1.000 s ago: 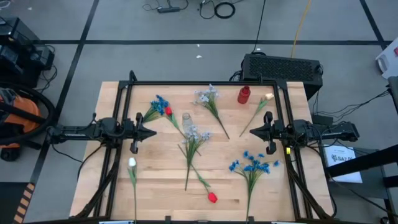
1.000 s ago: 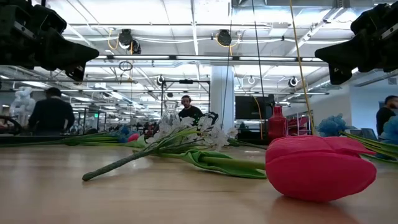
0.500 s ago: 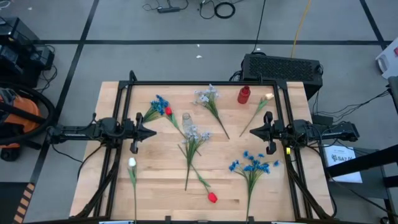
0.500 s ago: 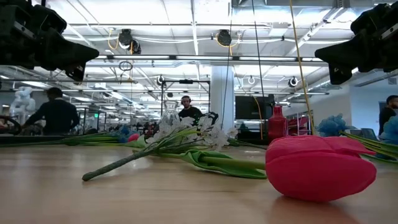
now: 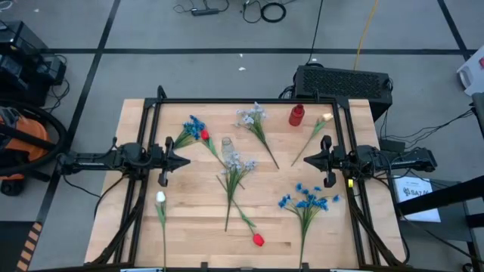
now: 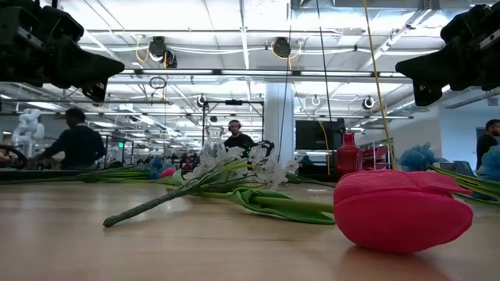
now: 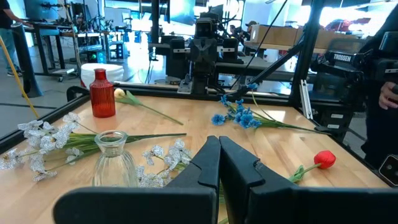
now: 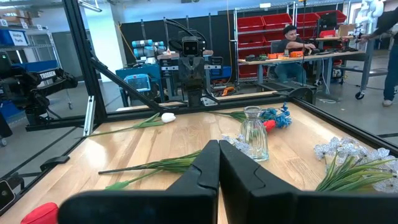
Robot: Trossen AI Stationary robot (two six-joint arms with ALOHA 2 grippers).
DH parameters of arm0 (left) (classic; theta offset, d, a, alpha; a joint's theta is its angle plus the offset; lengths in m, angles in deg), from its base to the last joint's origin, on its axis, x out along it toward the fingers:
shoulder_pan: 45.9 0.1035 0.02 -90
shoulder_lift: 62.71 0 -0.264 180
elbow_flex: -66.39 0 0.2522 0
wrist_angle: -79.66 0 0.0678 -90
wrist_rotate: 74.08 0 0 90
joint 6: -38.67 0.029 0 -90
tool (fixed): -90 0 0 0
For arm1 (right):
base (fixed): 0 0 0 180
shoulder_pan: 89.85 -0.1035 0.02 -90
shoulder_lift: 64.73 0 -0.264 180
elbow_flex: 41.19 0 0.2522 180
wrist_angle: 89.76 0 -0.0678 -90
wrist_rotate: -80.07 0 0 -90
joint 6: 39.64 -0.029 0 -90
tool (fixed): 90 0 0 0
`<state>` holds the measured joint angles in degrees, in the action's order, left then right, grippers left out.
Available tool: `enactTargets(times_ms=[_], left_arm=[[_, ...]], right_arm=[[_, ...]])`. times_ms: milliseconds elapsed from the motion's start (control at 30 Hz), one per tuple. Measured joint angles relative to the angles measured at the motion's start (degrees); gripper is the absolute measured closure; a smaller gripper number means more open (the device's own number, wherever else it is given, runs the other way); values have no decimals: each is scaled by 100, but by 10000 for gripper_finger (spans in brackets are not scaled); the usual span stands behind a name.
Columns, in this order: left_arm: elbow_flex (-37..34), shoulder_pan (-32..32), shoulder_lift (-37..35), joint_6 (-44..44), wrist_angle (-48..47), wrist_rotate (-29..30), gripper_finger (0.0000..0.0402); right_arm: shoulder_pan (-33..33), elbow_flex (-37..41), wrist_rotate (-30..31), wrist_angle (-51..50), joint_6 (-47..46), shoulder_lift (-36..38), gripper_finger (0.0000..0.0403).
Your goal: Sort flowers into vase by color
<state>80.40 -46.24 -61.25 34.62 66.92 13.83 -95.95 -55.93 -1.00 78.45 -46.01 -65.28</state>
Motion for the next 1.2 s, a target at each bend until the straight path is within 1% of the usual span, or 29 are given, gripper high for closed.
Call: enactTargets(times_ms=[367,600,667,833,1033,1200], left_arm=[[2,0,2,0,2,-2,393],[0,0,0,2,2,0,393],[2,0,0,0,0,0,393],[0,0,0,0,0,0,393],[2,0,1,1,0,-2,393],[0,0,0,2,0,-2,393]], right_arm=[[1,-1,1,1,-13,0,403],[-1,1,69,5,-344,-96,403],[-1,1,287,34,-638,-220,403],[-1,3,1238,146,-1402,-636,403],[21,5,2076,217,-2421,-1172,403],[191,10,3018,267,-3095,-1638,403]])
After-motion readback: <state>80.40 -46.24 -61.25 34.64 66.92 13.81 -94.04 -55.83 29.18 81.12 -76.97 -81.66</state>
